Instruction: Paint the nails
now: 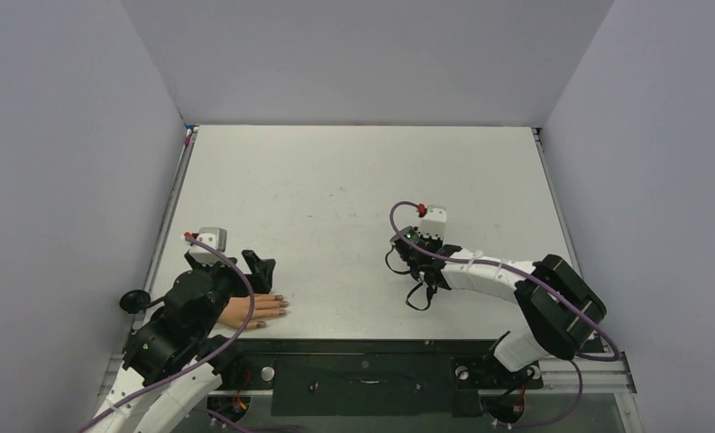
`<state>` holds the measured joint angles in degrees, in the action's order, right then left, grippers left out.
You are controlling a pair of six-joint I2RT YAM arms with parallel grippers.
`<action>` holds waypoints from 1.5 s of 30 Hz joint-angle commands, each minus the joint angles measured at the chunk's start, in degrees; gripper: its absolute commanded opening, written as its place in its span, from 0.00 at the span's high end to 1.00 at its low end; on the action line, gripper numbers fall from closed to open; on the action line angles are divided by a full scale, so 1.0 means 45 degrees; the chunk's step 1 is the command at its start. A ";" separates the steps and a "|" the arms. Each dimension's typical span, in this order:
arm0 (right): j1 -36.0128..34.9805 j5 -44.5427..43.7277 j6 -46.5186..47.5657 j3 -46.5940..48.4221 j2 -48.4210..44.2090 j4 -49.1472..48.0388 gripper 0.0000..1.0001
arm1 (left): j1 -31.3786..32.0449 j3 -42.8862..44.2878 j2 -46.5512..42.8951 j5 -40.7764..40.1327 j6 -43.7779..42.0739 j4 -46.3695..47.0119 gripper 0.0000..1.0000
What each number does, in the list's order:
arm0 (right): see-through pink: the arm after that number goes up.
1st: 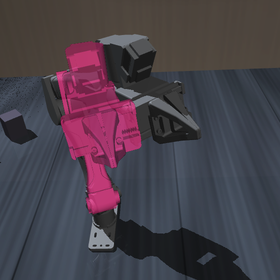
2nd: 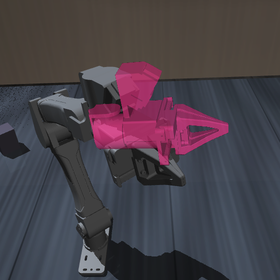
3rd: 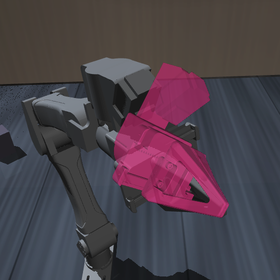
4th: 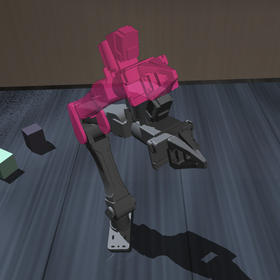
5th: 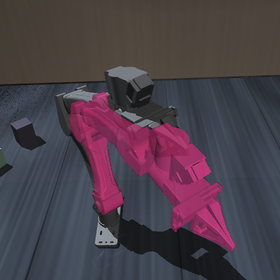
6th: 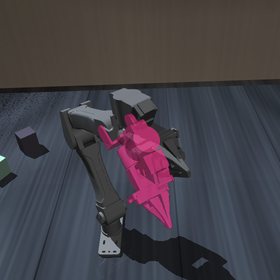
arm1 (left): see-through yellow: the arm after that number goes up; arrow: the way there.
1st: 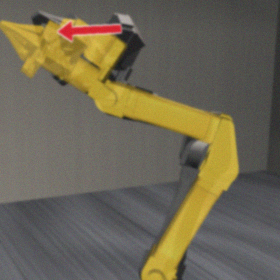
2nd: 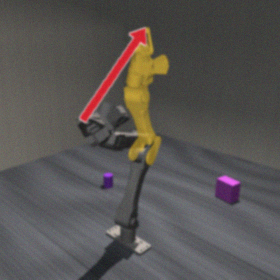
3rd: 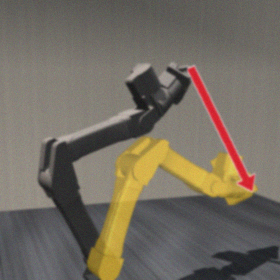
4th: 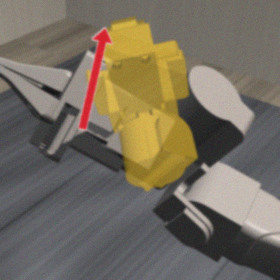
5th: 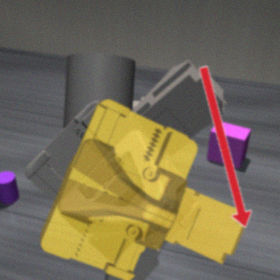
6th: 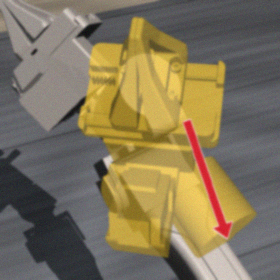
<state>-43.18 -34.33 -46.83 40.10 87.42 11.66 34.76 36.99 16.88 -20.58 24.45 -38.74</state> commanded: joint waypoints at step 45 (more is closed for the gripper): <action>-0.3296 1.6429 1.0302 0.8621 -0.4504 0.7067 1.00 | -0.0096 0.4045 0.5300 1.6819 -0.4869 0.3351 0.40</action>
<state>-57.39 37.15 -2.48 75.81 68.75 43.22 34.15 54.48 39.22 49.82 0.08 -28.95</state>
